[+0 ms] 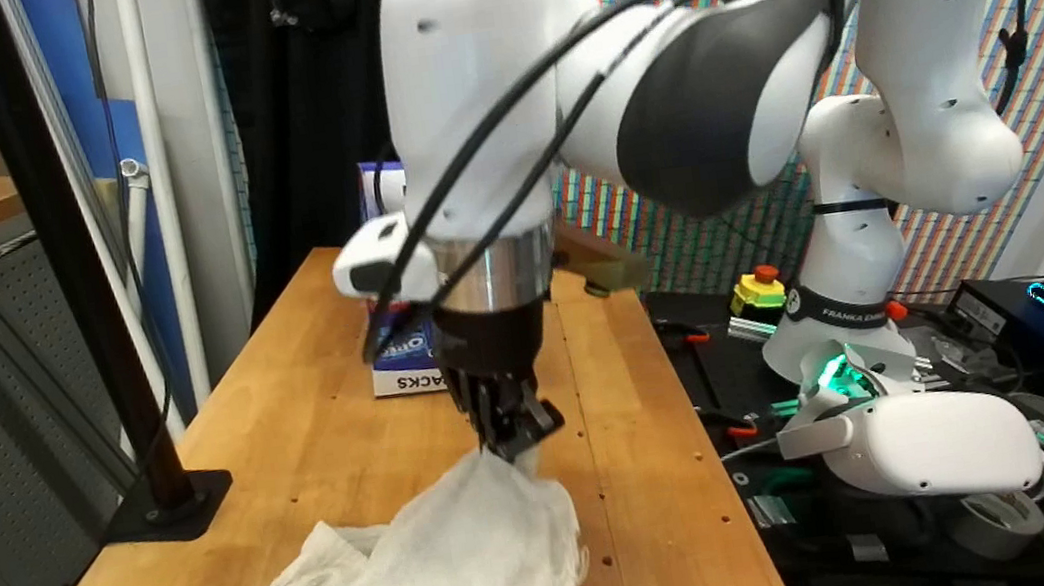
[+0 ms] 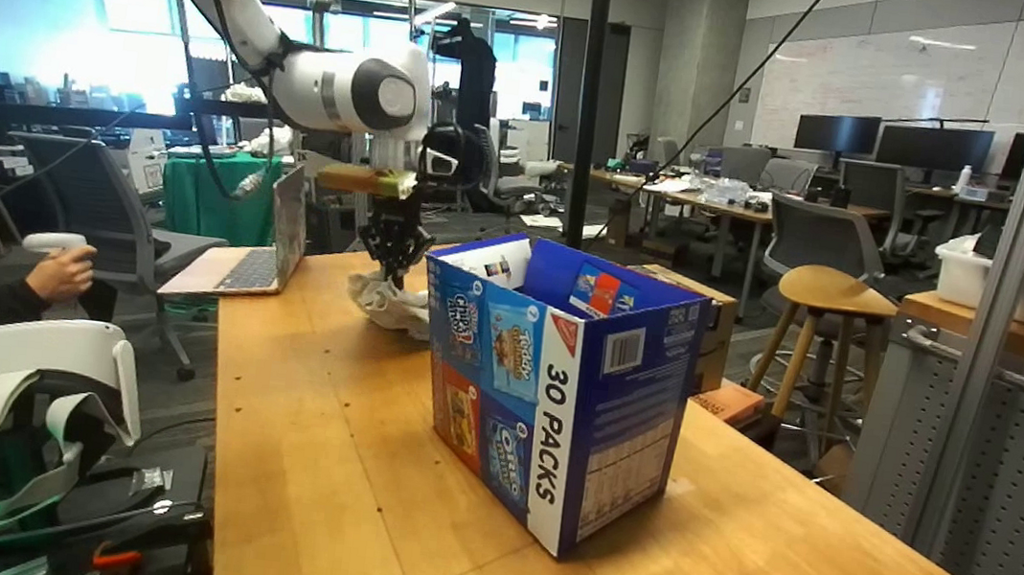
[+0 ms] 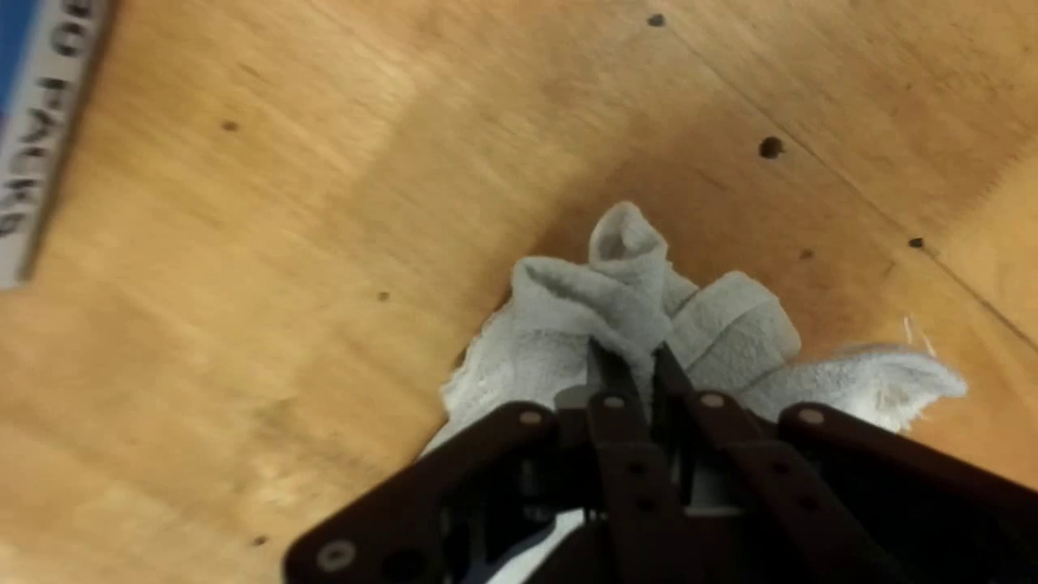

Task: Pick up the avocado and wrap it on the cloth, then pick up the cloth and put it in the box

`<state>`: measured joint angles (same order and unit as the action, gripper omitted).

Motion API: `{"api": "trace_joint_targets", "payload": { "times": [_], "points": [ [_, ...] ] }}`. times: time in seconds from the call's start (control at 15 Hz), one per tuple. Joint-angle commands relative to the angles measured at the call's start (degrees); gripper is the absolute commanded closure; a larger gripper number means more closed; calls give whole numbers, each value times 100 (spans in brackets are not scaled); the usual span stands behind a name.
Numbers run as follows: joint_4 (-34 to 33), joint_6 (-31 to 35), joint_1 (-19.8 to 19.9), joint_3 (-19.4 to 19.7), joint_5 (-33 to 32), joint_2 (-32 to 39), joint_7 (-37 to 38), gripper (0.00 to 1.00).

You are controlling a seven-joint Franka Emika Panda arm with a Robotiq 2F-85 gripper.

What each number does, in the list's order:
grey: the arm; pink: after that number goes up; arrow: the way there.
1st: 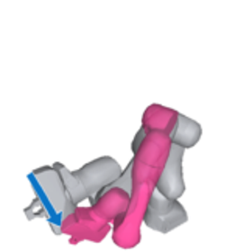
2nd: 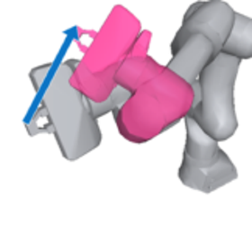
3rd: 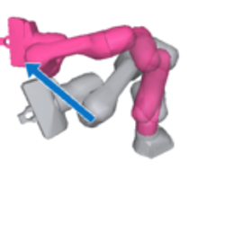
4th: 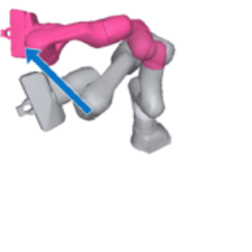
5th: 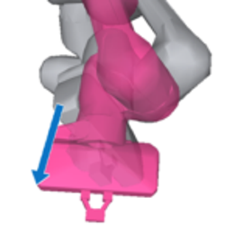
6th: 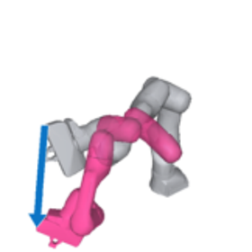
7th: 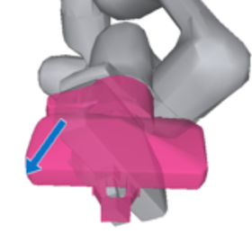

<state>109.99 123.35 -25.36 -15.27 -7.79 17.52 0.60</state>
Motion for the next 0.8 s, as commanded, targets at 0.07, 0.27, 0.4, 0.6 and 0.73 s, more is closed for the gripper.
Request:
{"api": "trace_joint_targets", "payload": {
  "times": [0.07, 0.27, 0.4, 0.6, 0.73],
  "points": [
    [135, -545, 193, 157, -774, -1173, 756, 92],
    [110, -729, 373, 49, -747, -1668, 1015, 92],
    [46, -877, 377, -39, -951, -1914, 1211, 92],
    [-109, -1113, 383, -222, -1196, -2254, 1525, 92],
    [-217, -1319, 385, -382, -1426, -2418, 1701, 92]
  ]
}}
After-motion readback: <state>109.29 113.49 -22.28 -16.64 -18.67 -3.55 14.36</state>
